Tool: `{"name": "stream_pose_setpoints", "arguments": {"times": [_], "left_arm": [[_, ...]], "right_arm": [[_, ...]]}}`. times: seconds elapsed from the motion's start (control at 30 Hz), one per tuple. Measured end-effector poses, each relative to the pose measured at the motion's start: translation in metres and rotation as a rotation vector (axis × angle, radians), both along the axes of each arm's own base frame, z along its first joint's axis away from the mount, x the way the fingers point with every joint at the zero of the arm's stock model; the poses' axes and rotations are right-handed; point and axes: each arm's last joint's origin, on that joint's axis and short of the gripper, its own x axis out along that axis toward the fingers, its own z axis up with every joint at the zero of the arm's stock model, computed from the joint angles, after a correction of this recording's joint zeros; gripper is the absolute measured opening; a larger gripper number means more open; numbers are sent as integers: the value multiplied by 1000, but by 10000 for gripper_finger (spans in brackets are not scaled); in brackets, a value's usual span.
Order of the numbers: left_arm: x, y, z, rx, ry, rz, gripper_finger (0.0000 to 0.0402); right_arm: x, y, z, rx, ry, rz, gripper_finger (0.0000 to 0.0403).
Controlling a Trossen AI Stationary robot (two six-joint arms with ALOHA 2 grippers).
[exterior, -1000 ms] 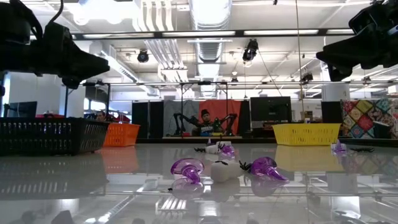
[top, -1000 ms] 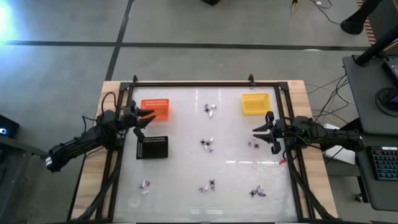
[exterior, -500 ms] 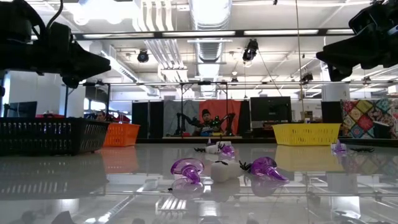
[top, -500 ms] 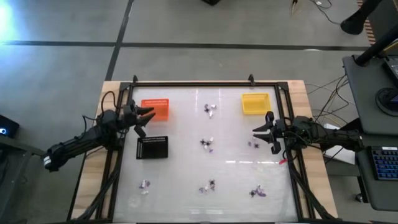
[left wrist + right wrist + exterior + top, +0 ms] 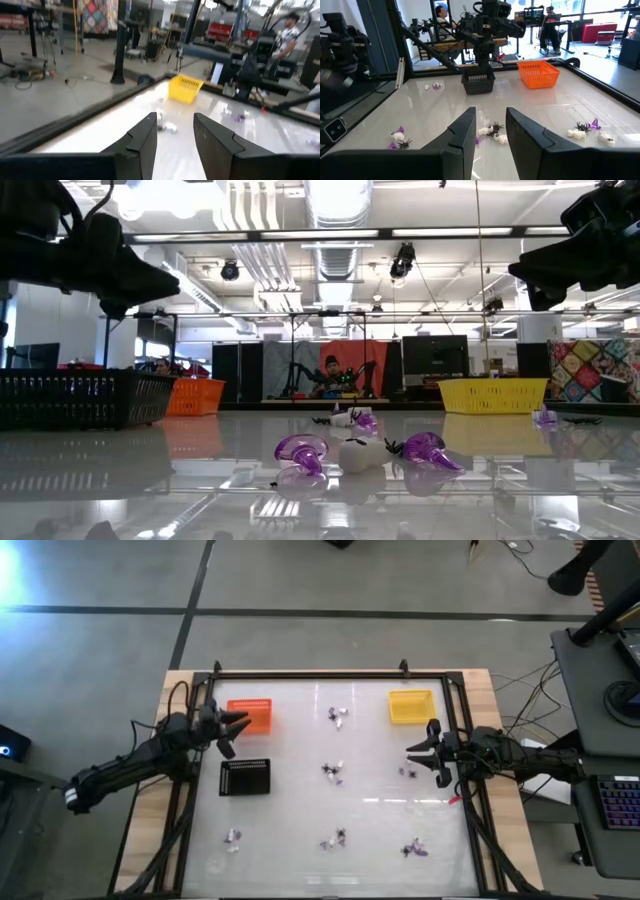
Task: Sort Halloween decoration
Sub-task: Put the purple witch hat toy into the yellow bin
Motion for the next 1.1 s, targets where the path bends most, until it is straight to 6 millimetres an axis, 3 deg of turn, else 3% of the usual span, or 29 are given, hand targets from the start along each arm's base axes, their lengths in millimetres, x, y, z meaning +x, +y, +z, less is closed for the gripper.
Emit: {"name": "stream_pose_setpoints", "arguments": {"times": [0.27,1.1], "left_arm": [[1,1,6,-19,-73,-2,79],[3,-1,6,-168,-129,-68,77]], "right_arm": [[0,0,0,0,0,0,98],[0,0,0,-11,-1,0,98]]}}
